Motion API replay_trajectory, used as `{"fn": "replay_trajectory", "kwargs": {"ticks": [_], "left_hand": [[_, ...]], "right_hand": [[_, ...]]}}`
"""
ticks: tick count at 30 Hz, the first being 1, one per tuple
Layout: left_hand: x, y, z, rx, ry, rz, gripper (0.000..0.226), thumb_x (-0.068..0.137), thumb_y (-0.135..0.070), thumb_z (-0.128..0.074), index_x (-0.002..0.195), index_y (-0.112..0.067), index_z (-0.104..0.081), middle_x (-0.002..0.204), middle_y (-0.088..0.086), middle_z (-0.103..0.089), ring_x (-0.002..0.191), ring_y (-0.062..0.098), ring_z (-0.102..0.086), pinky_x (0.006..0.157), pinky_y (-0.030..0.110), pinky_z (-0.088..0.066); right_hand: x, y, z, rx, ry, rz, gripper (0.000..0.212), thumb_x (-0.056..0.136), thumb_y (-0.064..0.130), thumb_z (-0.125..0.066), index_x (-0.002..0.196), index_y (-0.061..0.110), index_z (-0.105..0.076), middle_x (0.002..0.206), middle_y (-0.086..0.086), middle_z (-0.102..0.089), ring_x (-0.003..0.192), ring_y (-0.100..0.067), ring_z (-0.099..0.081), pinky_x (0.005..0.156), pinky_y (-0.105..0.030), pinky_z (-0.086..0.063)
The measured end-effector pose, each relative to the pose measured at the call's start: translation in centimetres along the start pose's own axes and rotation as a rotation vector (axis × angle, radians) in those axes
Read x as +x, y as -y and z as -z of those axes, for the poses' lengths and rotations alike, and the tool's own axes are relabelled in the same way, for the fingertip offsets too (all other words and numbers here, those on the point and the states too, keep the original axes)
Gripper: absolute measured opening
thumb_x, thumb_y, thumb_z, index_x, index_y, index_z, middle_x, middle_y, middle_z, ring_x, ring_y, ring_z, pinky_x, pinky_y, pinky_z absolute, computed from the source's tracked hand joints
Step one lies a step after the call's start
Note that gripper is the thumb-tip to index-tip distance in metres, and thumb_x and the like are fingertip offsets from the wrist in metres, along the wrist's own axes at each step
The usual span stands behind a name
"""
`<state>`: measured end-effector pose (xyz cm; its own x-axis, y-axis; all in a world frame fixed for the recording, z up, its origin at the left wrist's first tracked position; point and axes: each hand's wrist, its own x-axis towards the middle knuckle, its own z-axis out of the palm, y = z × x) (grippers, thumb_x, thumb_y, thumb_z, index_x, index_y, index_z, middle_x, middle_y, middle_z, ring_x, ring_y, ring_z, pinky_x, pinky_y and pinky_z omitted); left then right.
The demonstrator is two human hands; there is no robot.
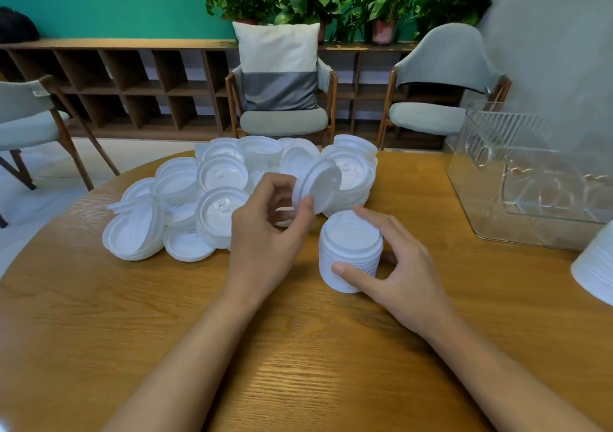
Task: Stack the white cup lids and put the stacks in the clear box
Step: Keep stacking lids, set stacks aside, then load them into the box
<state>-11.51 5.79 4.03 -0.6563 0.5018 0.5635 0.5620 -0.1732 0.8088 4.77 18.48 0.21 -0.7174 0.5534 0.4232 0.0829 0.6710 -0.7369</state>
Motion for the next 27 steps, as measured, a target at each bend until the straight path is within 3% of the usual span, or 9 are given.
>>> {"fn": "replay_trajectory", "kwargs": {"ticks": [3, 4, 9, 12, 20, 22, 24, 27], "left_hand": [[0.0, -0.2, -0.3, -0.220, 0.017, 0.142, 0.017, 0.099, -0.005, -0.069, 0.114, -0.010, -0.064, 0.099, 0.005, -0.076, 0.095, 0.025, -0.076, 0.082, 0.046, -0.064], [0.0, -0.4, -0.3, -0.272, 0.034, 0.186, 0.021, 0.099, -0.003, -0.067, 0.119, -0.010, -0.063, 0.099, 0.008, -0.075, 0.092, 0.028, -0.077, 0.083, 0.048, -0.065], [-0.1, -0.4, -0.4, -0.287, 0.127, 0.269, 0.040, 0.098, 0.002, -0.064, 0.133, -0.018, -0.067, 0.082, -0.010, -0.064, 0.080, 0.015, -0.074, 0.079, 0.032, -0.064], [-0.2, 0.1, -0.4, -0.106, 0.100, 0.160, 0.035, 0.095, -0.007, -0.071, 0.125, -0.025, -0.072, 0.076, -0.010, -0.058, 0.072, 0.008, -0.060, 0.072, 0.018, -0.052], [-0.8, 0.4, -0.8, 0.134, 0.229, 0.106, 0.012, 0.088, -0.037, -0.081, 0.097, -0.032, -0.075, 0.065, -0.004, -0.055, 0.061, 0.004, -0.049, 0.063, 0.016, -0.041], [-0.7, 0.7, -0.7, 0.179, 0.240, 0.101, 0.022, 0.082, -0.053, -0.079, 0.094, -0.035, -0.074, 0.072, -0.005, -0.058, 0.066, 0.004, -0.053, 0.065, 0.016, -0.042], [-0.5, 0.8, -0.5, 0.140, 0.278, 0.137, 0.037, 0.078, -0.060, -0.076, 0.107, -0.037, -0.073, 0.091, -0.014, -0.066, 0.087, 0.003, -0.063, 0.076, 0.013, -0.046], [-0.4, 0.7, -0.4, -0.019, 0.482, 0.213, 0.053, 0.085, -0.045, -0.074, 0.137, -0.036, -0.064, 0.129, -0.019, -0.067, 0.124, -0.002, -0.060, 0.103, 0.023, -0.049]], "right_hand": [[0.0, 0.1, 0.1, 0.026, -0.011, -0.006, 0.084, 0.077, 0.053, -0.085, 0.150, 0.042, -0.046, 0.141, 0.027, -0.053, 0.136, 0.002, -0.048, 0.105, -0.029, -0.052], [0.0, 0.2, 0.1, 0.039, -0.011, -0.005, 0.086, 0.077, 0.050, -0.087, 0.151, 0.044, -0.043, 0.143, 0.028, -0.052, 0.136, 0.004, -0.048, 0.106, -0.029, -0.052], [0.1, 0.1, 0.2, 0.056, 0.013, -0.018, 0.102, 0.078, 0.048, -0.088, 0.157, 0.055, -0.024, 0.152, 0.026, -0.048, 0.140, 0.002, -0.046, 0.111, -0.041, -0.050], [0.1, 0.3, 0.2, 0.048, 0.017, -0.009, 0.102, 0.079, 0.047, -0.088, 0.157, 0.056, -0.023, 0.153, 0.026, -0.046, 0.141, 0.003, -0.044, 0.113, -0.041, -0.048], [-0.1, 0.0, 0.3, 0.029, 0.000, 0.011, 0.091, 0.079, 0.046, -0.087, 0.156, 0.044, -0.037, 0.144, 0.030, -0.049, 0.136, 0.006, -0.046, 0.108, -0.033, -0.051], [0.0, 0.0, 0.3, 0.012, -0.009, 0.009, 0.087, 0.079, 0.048, -0.086, 0.153, 0.042, -0.041, 0.141, 0.029, -0.051, 0.133, 0.006, -0.048, 0.105, -0.030, -0.051], [0.0, 0.0, 0.3, 0.007, -0.005, 0.012, 0.084, 0.079, 0.048, -0.086, 0.151, 0.042, -0.043, 0.140, 0.027, -0.052, 0.132, 0.005, -0.049, 0.103, -0.026, -0.051], [-0.1, 0.1, 0.2, 0.025, 0.018, 0.016, 0.083, 0.079, 0.047, -0.086, 0.150, 0.044, -0.043, 0.141, 0.028, -0.052, 0.132, 0.006, -0.049, 0.103, -0.022, -0.048]]}}
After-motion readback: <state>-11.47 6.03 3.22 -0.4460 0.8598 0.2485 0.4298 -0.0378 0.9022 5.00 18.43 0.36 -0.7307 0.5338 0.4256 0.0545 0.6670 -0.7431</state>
